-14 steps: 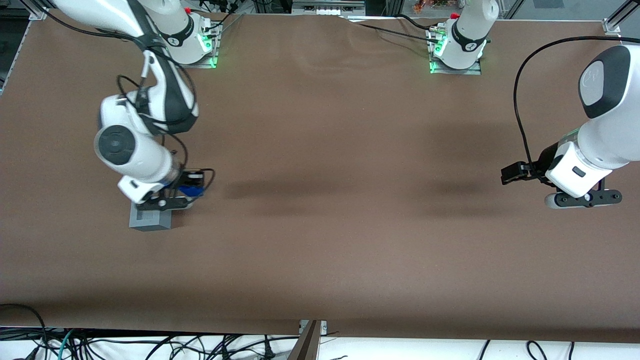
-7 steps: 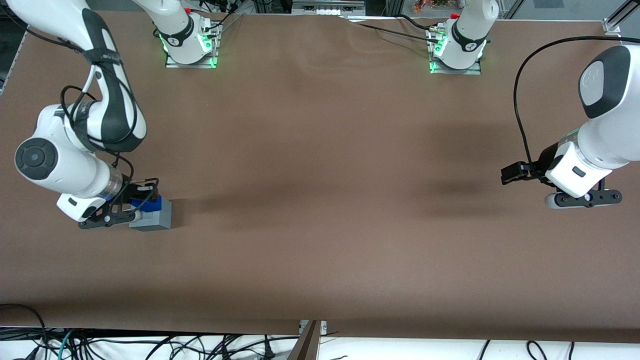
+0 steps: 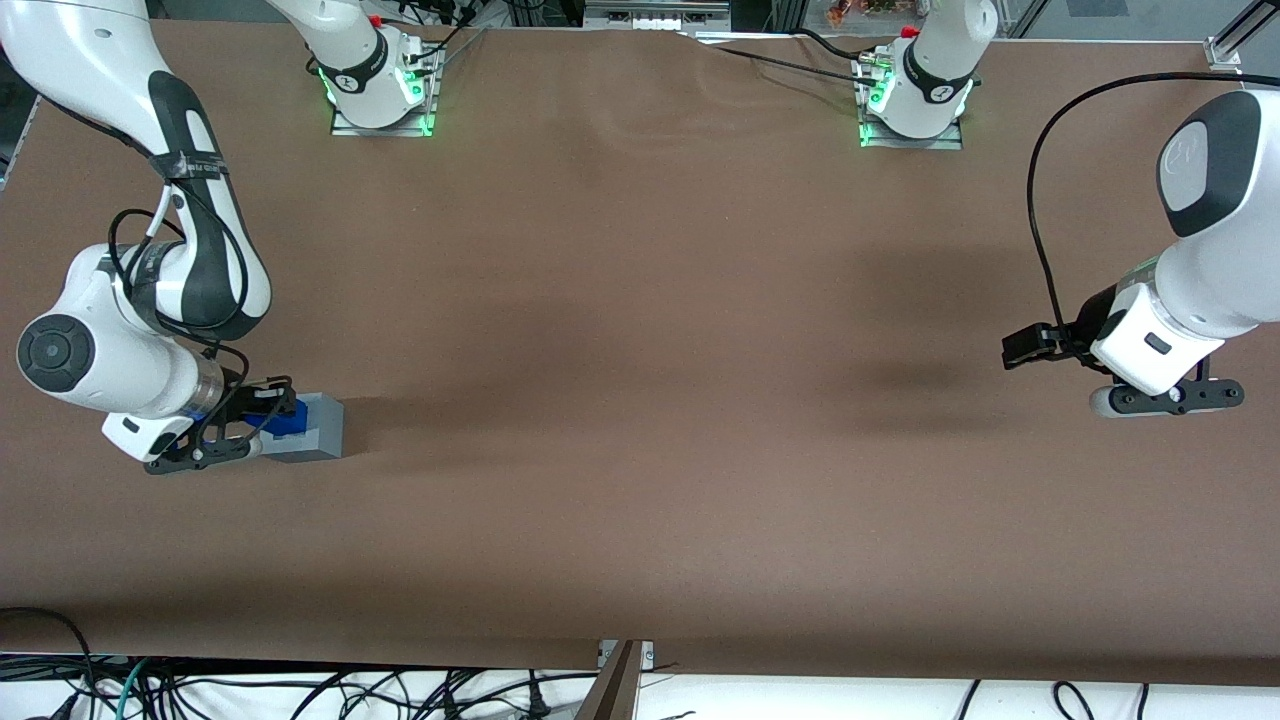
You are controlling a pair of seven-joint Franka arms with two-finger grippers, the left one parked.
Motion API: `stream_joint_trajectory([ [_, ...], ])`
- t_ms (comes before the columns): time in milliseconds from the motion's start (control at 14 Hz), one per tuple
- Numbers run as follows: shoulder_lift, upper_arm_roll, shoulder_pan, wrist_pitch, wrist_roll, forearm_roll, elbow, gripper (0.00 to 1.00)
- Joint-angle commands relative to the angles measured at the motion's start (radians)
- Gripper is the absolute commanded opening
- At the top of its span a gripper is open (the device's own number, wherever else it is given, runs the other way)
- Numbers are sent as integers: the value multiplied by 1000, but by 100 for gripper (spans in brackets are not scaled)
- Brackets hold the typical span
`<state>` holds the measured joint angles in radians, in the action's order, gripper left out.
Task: Insert blue part into gray base with right arm
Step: 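Lower the blue part into the gray base's square hole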
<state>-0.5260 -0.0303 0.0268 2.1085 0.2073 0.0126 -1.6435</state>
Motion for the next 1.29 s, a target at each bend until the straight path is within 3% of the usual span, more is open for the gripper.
stream_joint_trajectory([
  [0, -5, 4, -7, -12, 15, -14, 13, 6],
  [1214, -31, 3, -18, 11, -2, -19, 14, 6],
])
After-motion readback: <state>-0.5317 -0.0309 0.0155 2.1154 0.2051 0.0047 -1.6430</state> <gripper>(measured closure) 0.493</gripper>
